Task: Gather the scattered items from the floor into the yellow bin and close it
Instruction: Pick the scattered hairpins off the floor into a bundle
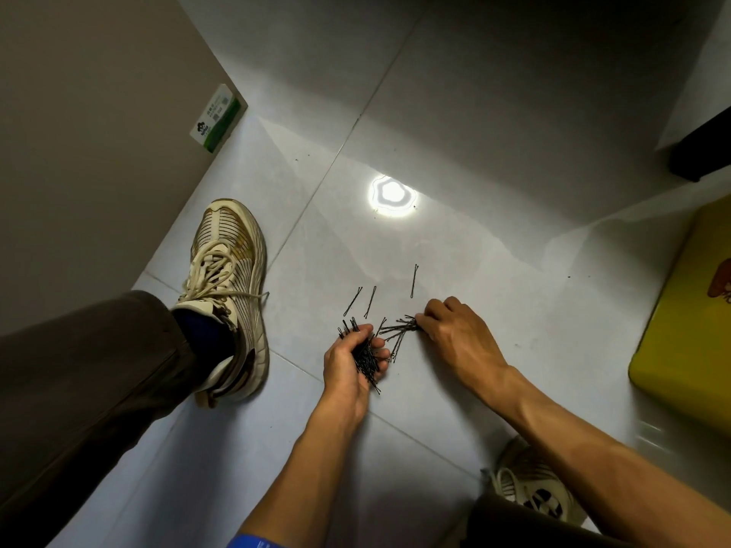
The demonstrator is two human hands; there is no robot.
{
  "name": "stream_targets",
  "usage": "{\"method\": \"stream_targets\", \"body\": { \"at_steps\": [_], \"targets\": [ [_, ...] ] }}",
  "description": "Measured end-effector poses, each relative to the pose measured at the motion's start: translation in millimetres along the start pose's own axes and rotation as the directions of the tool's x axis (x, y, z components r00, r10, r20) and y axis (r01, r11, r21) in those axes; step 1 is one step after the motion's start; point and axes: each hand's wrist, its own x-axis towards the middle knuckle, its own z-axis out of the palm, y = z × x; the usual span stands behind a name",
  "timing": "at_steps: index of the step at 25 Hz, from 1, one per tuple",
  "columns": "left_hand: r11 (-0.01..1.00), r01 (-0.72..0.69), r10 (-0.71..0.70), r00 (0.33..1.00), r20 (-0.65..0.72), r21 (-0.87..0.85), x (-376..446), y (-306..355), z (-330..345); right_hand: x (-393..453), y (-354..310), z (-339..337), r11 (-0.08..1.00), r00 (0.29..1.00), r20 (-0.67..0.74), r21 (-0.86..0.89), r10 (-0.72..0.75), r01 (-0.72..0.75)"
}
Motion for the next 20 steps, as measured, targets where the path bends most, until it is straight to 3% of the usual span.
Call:
{"method": "stream_targets", "body": {
  "at_steps": [3,6,8,9,10,12,13,15,20],
  "targets": [
    [1.0,-0.001,0.001,1.0,0.003,0.007,-2.6,-0.7,3.6,-2.8,-17.4,-2.0,0.997,0.997,-0.066,-0.059,0.039,-0.043],
    [1.0,-0.015,0.015,1.0,0.01,-0.014,-4.3,1.0,4.7,2.0,-29.5,-3.2,0.992,0.996,-0.044,-0.097,0.073,-0.077],
    [0.999,-0.011,0.012,1.0,0.009,-0.041,-4.0,2.0,5.7,9.4,-21.0,2.3,0.984,0.985,0.0,0.044,0.173,-0.173],
    [0.999,-0.004,0.005,1.0,0.013,-0.051,-3.5,2.0,6.6,12.9,-14.2,3.0,0.95,0.97,0.04,0.196,0.24,-0.243],
    [0.998,0.005,-0.004,1.0,0.023,-0.06,-3.1,1.9,7.9,14.5,-8.6,0.3,0.852,0.944,0.096,0.409,0.317,-0.327],
    [0.996,0.026,-0.021,0.998,0.059,-0.088,-2.6,1.1,11.7,12.3,-8.5,-9.9,0.536,0.897,0.191,0.745,0.4,-0.397],
    [0.994,0.037,-0.028,0.996,0.085,-0.106,-2.5,0.6,13.9,9.0,-14.6,-16.1,0.408,0.891,0.205,0.832,0.405,-0.377],
    [0.988,0.047,-0.028,0.991,0.13,-0.148,-2.2,0.4,18.5,2.8,-32.7,-26.0,0.278,0.903,0.203,0.906,0.379,-0.32],
    [0.978,0.003,0.025,0.991,0.133,-0.206,0.2,1.6,21.4,-3.7,-44.1,-35.3,0.419,0.958,0.121,0.88,0.259,-0.224]
  ]
}}
